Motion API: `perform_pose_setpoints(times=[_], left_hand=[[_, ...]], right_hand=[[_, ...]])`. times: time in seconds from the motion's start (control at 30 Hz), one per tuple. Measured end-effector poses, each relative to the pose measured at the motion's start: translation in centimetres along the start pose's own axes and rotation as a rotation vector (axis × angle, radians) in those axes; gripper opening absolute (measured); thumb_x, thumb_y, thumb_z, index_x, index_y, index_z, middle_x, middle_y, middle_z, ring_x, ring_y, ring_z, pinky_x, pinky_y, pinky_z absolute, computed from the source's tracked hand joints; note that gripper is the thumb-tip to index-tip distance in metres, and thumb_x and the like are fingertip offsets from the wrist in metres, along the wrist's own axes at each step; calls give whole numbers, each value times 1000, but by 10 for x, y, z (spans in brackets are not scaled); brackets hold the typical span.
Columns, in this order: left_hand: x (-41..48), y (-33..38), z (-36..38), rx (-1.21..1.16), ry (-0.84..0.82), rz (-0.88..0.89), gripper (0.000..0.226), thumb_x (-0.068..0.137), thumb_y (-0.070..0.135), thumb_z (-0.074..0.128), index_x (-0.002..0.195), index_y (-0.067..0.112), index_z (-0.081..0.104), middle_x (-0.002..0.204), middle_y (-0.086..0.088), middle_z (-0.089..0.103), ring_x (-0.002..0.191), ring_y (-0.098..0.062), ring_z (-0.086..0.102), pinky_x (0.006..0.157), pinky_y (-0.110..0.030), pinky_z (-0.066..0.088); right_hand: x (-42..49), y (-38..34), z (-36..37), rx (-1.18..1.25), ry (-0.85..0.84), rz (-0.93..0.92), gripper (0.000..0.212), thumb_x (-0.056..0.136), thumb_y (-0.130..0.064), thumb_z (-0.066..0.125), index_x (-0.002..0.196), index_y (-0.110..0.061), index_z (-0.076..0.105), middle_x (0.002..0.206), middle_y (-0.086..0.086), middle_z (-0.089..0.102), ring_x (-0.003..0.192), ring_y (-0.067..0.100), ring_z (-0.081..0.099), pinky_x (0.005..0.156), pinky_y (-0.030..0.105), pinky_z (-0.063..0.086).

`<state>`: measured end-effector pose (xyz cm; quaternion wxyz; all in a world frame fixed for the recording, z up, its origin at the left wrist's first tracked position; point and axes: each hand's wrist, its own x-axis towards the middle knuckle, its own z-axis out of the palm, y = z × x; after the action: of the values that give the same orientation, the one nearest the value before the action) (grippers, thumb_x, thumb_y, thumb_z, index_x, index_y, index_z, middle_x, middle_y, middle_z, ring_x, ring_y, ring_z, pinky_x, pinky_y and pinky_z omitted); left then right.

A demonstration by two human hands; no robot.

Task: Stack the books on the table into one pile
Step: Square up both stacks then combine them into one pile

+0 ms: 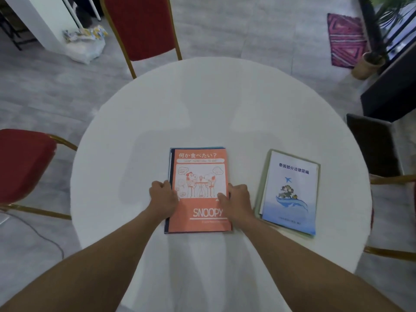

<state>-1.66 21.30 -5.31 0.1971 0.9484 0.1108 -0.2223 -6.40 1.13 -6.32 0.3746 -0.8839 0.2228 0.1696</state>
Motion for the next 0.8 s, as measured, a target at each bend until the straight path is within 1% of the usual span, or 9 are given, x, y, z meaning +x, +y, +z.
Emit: perform_pose_setpoints(times=[0.13,0.23,0.33,0.4,0.47,0.53,0.63,0.7,0.8], left_hand=[[7,-2,7,91,-38,22,34,98,23,47,125,3,43,132,-19,39,122,-29,41,99,-35,41],[9,2,6,134,1,35,61,91,27,59,139,3,30,136,-19,34,126,-30,38,101,-36,42],[4,23,8,204,139,207,75,88,27,61,147,4,21,141,-18,33,128,-33,38,104,-40,41],[-3,50,13,201,130,306,68,91,20,57,148,2,24,144,-20,33,130,-35,36,106,-43,39],[-10,81,19,187,76,404,56,93,20,53,143,2,34,140,-20,38,127,-35,38,104,-43,39],[-19,114,30,200,-11,495,49,94,27,51,136,3,42,134,-21,43,124,-37,41,101,-44,38],[-30,153,51,202,-169,518,54,97,40,48,132,0,45,135,-24,42,126,-40,41,103,-41,37],[-38,174,67,166,-277,460,61,97,48,46,132,-2,46,137,-26,40,129,-40,40,107,-40,35],[-45,193,88,142,-369,388,66,97,52,40,136,-1,46,138,-26,40,131,-38,37,110,-38,31]], right_hand=[[0,2,4,-18,5,-6,20,97,-30,56,103,-11,51,117,8,41,112,25,52,99,43,51],[-1,3,2,-72,-6,-21,21,98,-36,52,99,-16,46,119,6,40,114,25,50,99,40,49],[-6,8,-15,-23,84,-61,38,99,-40,49,121,-9,54,127,9,42,118,26,50,100,37,44],[-10,14,-36,45,192,-104,53,99,-36,51,142,-5,48,132,9,44,123,24,49,103,35,40],[-13,24,-59,48,321,-132,52,98,-31,54,144,-7,50,130,10,47,123,26,48,103,35,38],[-14,45,-83,-35,440,-62,49,96,-31,56,140,-10,54,132,9,49,123,29,45,103,39,36],[-15,82,-108,-97,507,179,55,94,-40,56,139,-9,51,147,10,41,133,33,37,107,43,32],[-14,101,-117,-50,462,318,70,93,-48,57,147,-6,40,154,14,33,139,35,31,112,44,29],[-10,117,-121,56,353,407,88,93,-54,57,156,-5,20,155,18,28,142,37,29,114,44,28]])
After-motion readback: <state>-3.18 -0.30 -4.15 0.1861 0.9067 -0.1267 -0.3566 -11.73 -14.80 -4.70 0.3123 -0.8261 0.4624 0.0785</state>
